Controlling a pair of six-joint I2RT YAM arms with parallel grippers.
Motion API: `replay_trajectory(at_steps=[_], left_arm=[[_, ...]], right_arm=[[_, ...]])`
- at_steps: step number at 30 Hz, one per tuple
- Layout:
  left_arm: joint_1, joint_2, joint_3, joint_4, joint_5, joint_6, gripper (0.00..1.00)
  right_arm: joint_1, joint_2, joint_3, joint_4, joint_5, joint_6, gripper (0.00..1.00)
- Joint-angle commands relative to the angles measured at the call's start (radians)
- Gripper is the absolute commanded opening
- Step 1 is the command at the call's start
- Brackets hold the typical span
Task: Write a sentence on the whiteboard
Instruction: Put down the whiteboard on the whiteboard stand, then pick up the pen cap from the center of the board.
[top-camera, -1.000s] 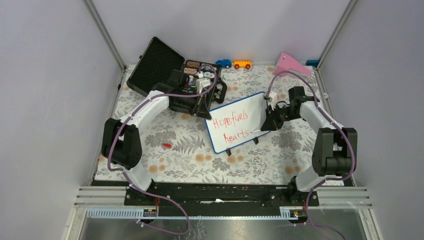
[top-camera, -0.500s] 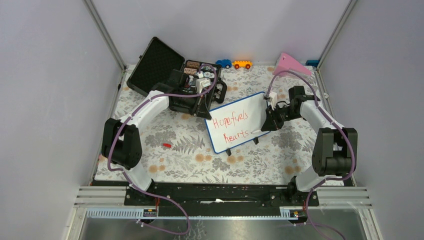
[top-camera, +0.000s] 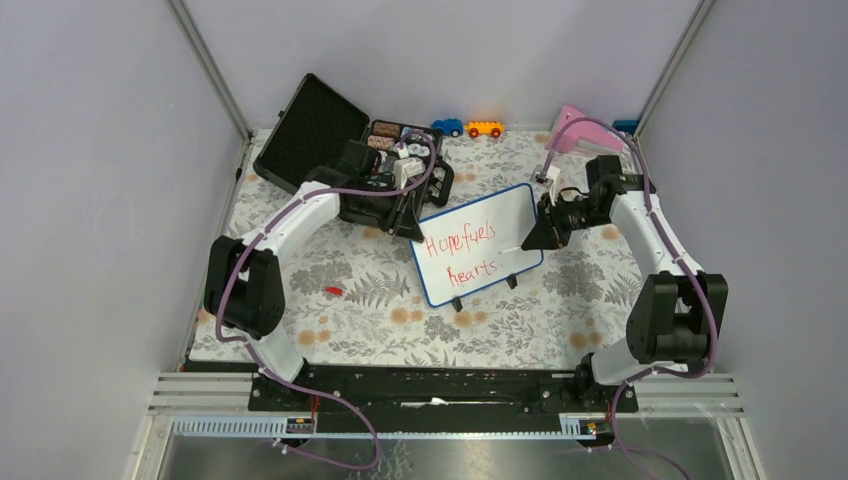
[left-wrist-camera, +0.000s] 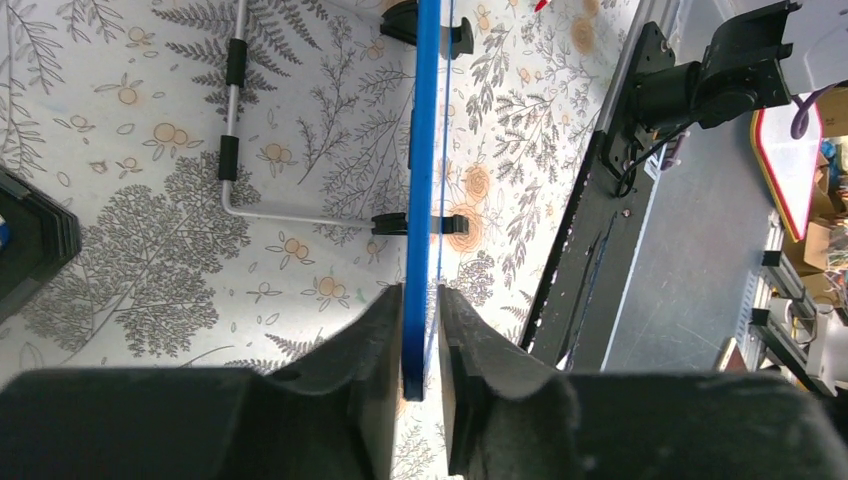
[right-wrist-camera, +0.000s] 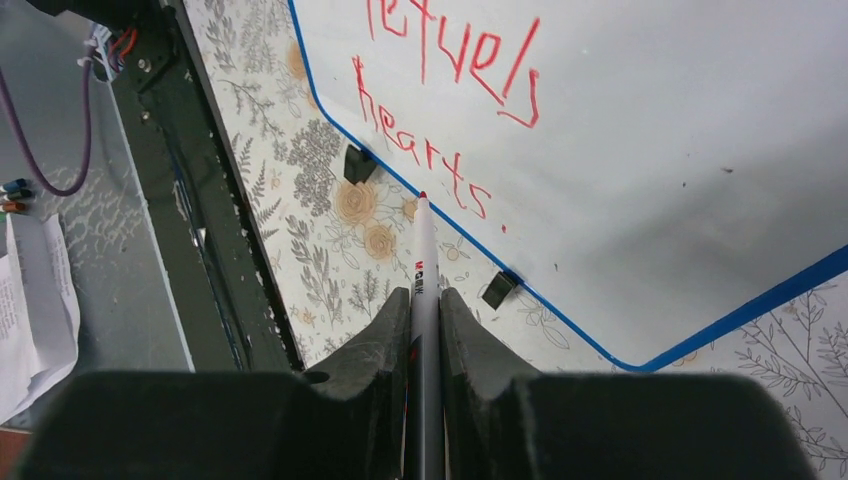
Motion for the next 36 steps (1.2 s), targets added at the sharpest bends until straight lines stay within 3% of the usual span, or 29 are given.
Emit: replay_trajectory(at_steps=[1, 5, 11, 15, 19, 25, 31, 36], left_arm=[[-0.018, -0.027, 0.011, 0.005, -0.047, 0.016, 0.32], [-0.018, -0.052, 0.026, 0.004, -0.089, 0.015, 0.51], [0.047, -0.125, 0.088, -0.033, -0.128, 0.045, 0.66], [0.187, -0.199, 0.146, -0.120, -0.104, 0.139, 0.66], [0.269, -0.263, 0.123, -0.275, -0.151, 0.376, 0.65], [0.421, -0.325, -0.034, -0.468, -0.175, 0.759, 0.62], [0.481, -0.426, -0.352, -0.415, -0.333, 1.136, 0.61], [0.481, -0.480, -0.575, -0.271, -0.381, 1.331, 0.57]], right_arm=[[0.001, -0.045, 0.057, -0.051, -0.079, 0.002, 0.00], [0.005, -0.045, 0.069, -0.051, -0.101, 0.016, 0.00], [0.025, -0.050, 0.085, -0.044, -0.105, 0.042, 0.00], [0.041, -0.055, 0.090, -0.027, -0.099, 0.070, 0.00], [0.066, -0.051, 0.101, -0.012, -0.096, 0.096, 0.00], [0.107, -0.039, 0.116, 0.025, -0.101, 0.152, 0.00], [0.122, -0.023, 0.132, 0.045, -0.118, 0.206, 0.00], [0.131, -0.015, 0.137, 0.056, -0.117, 0.231, 0.00]])
